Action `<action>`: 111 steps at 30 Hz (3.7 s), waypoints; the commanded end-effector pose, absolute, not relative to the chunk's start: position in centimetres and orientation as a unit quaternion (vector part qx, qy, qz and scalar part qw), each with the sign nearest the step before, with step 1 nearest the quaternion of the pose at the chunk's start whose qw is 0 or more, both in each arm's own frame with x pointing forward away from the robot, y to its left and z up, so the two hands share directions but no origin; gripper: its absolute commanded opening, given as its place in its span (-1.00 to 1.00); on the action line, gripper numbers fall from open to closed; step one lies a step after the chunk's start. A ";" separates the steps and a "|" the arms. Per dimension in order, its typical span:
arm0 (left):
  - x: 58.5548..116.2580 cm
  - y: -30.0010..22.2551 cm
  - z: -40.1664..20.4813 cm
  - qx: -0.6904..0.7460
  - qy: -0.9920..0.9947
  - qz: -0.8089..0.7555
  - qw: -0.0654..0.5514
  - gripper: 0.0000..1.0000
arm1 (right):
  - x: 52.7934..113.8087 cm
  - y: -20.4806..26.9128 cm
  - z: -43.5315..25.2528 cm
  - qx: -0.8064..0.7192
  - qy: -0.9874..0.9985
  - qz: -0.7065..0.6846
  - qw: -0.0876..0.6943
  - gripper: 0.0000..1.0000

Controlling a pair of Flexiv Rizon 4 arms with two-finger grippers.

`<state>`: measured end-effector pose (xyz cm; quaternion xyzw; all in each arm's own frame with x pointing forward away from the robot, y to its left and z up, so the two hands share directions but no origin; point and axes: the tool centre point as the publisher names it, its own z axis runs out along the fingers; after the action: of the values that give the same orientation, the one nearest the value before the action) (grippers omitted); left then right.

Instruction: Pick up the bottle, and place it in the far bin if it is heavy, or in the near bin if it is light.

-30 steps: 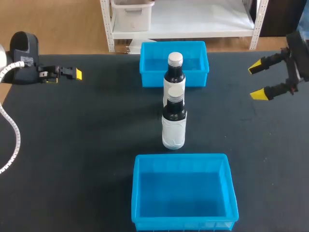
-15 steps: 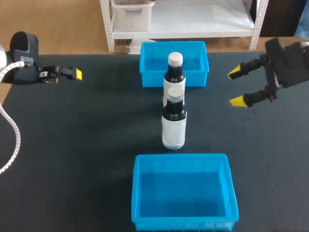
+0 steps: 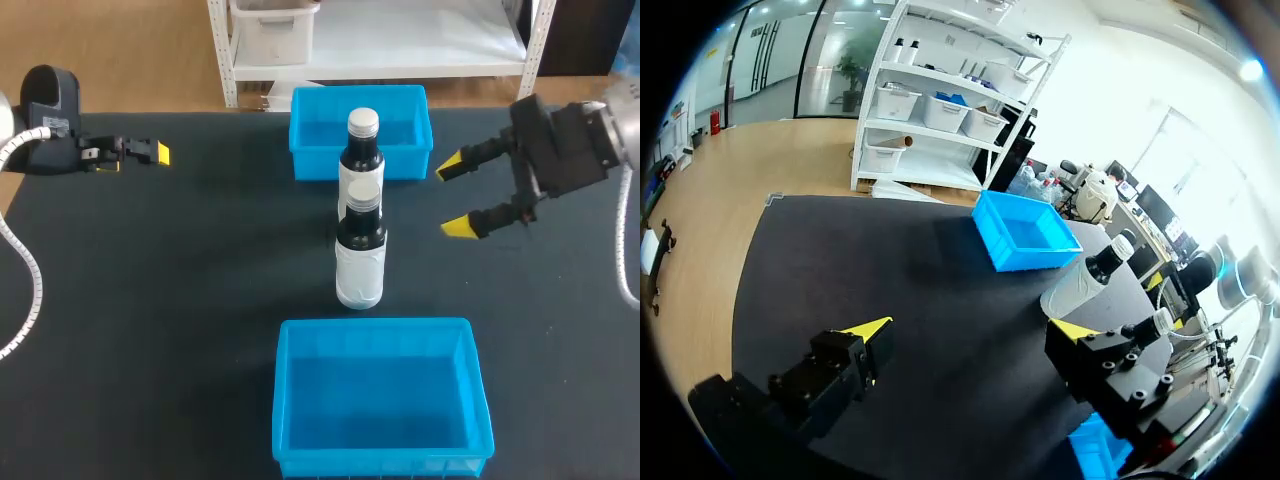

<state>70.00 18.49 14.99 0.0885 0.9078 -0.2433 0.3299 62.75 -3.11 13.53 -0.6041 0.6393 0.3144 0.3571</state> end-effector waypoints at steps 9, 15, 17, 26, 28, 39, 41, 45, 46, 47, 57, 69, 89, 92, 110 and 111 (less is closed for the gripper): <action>70.0 18.5 15.0 0.088 0.908 -0.243 0.330 1.00 | 62.3 0.0 13.3 -0.592 0.637 0.333 0.364 1.00; 70.0 18.5 15.0 0.088 0.908 -0.243 0.330 1.00 | 61.9 1.7 12.9 -0.591 0.638 0.339 0.359 1.00; 70.0 18.5 15.0 0.088 0.908 -0.243 0.330 1.00 | 61.9 2.3 12.8 -0.592 0.637 0.342 0.357 1.00; 70.0 18.5 15.0 0.088 0.908 -0.243 0.330 1.00 | 61.5 4.8 12.6 -0.598 0.630 0.351 0.350 1.00; 70.0 18.5 15.0 0.088 0.908 -0.243 0.330 1.00 | 61.5 5.2 12.6 -0.597 0.628 0.355 0.351 1.00; 70.0 18.5 15.0 0.088 0.908 -0.243 0.330 1.00 | 61.7 6.5 12.2 -0.591 0.626 0.369 0.349 1.00; 70.0 18.5 15.0 0.088 0.908 -0.243 0.330 1.00 | 61.7 6.7 12.1 -0.591 0.625 0.371 0.349 1.00; 70.0 18.5 15.0 0.088 0.908 -0.243 0.330 1.00 | 61.9 7.1 12.0 -0.591 0.625 0.374 0.348 1.00; 70.0 18.5 15.0 0.088 0.908 -0.243 0.330 1.00 | 62.0 7.1 11.9 -0.590 0.625 0.375 0.348 1.00; 70.0 18.5 15.0 0.088 0.908 -0.243 0.330 1.00 | 62.1 7.2 11.9 -0.590 0.625 0.375 0.348 1.00; 70.0 18.5 15.0 0.088 0.908 -0.243 0.330 1.00 | 62.4 7.6 11.6 -0.587 0.629 0.376 0.344 0.84; 70.0 18.5 15.0 0.088 0.908 -0.243 0.330 1.00 | 62.4 7.6 11.5 -0.584 0.630 0.378 0.344 0.03; 70.0 18.5 15.0 0.088 0.908 -0.243 0.330 1.00 | 61.7 7.4 13.1 -0.594 0.626 0.367 0.349 -1.00; 70.0 18.5 15.0 0.088 0.908 -0.243 0.330 1.00 | 61.5 7.2 14.1 -0.596 0.625 0.361 0.353 -1.00; 70.0 18.5 15.0 0.088 0.908 -0.243 0.330 1.00 | 62.3 6.9 20.6 -0.603 0.614 0.338 0.381 -1.00; 70.0 18.5 15.0 0.088 0.908 -0.243 0.330 1.00 | 62.3 6.8 20.9 -0.603 0.613 0.338 0.382 -1.00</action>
<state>70.00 18.49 14.99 0.0885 0.9078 -0.2433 0.3299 62.45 7.15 19.95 -0.6019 0.6127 0.3389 0.3840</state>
